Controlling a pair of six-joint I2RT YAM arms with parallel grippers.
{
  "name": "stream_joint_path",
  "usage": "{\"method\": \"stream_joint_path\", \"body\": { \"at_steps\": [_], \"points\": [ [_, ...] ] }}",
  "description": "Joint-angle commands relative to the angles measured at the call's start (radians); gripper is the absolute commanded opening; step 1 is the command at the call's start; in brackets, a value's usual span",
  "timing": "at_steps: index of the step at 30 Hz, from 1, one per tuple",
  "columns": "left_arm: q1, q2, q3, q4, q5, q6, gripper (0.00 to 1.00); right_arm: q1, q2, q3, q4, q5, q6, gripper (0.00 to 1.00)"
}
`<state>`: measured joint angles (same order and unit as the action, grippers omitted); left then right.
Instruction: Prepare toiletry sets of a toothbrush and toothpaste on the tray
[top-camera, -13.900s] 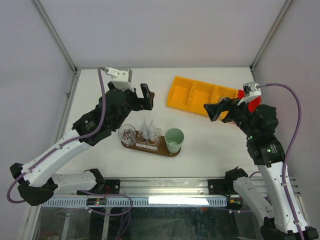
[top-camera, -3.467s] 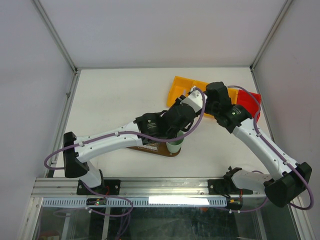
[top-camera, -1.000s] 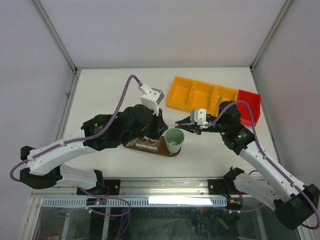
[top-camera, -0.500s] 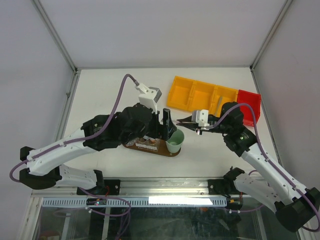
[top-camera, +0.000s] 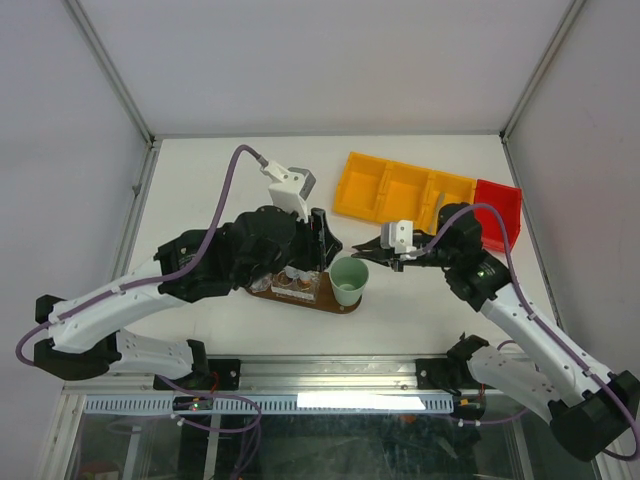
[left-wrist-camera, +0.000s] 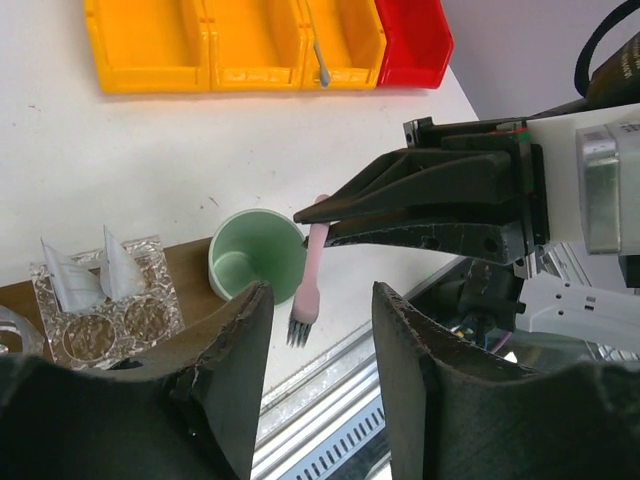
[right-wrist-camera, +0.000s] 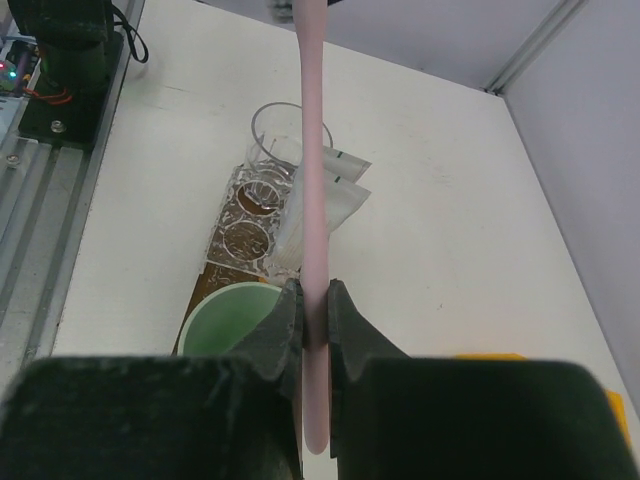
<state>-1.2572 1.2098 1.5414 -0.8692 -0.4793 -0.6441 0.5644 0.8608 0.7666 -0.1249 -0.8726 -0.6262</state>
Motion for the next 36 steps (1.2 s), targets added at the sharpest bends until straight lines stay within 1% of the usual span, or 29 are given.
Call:
{"method": "stream_joint_path", "body": {
  "at_steps": [1,3,11,16,19,21,22,26,31,36],
  "points": [
    [-0.007,0.013,0.046,0.044,-0.004,0.047,0.42,-0.003,0.017,0.068,-0.032,-0.057,-0.021,0.0],
    [-0.007,0.015,0.043,0.044,0.002,0.048,0.4,-0.002,0.018,0.067,-0.032,-0.041,-0.017,0.0],
    [-0.005,-0.022,-0.002,0.036,-0.004,0.028,0.42,-0.002,0.011,0.065,-0.024,-0.034,-0.018,0.0],
    [-0.007,-0.006,0.011,0.018,-0.002,0.032,0.36,-0.002,0.006,0.063,-0.021,-0.031,-0.017,0.0],
    [-0.006,0.002,0.016,0.01,-0.002,0.032,0.28,-0.002,0.004,0.062,-0.018,-0.03,-0.017,0.0],
    [-0.006,0.002,0.014,0.008,-0.003,0.032,0.25,-0.002,0.008,0.062,-0.017,-0.03,-0.017,0.0],
    [-0.006,0.002,0.014,0.006,-0.004,0.031,0.25,-0.001,0.009,0.062,-0.017,-0.029,-0.016,0.0],
    [-0.007,0.0,0.014,-0.001,-0.002,0.029,0.3,-0.002,0.009,0.063,-0.012,-0.024,-0.013,0.0],
    [-0.005,0.013,0.018,-0.009,-0.002,0.031,0.31,-0.002,0.006,0.061,-0.006,-0.029,-0.011,0.0],
    [-0.007,0.018,0.03,-0.01,-0.012,0.035,0.2,-0.002,0.003,0.065,-0.004,-0.03,-0.01,0.0]
  ]
}}
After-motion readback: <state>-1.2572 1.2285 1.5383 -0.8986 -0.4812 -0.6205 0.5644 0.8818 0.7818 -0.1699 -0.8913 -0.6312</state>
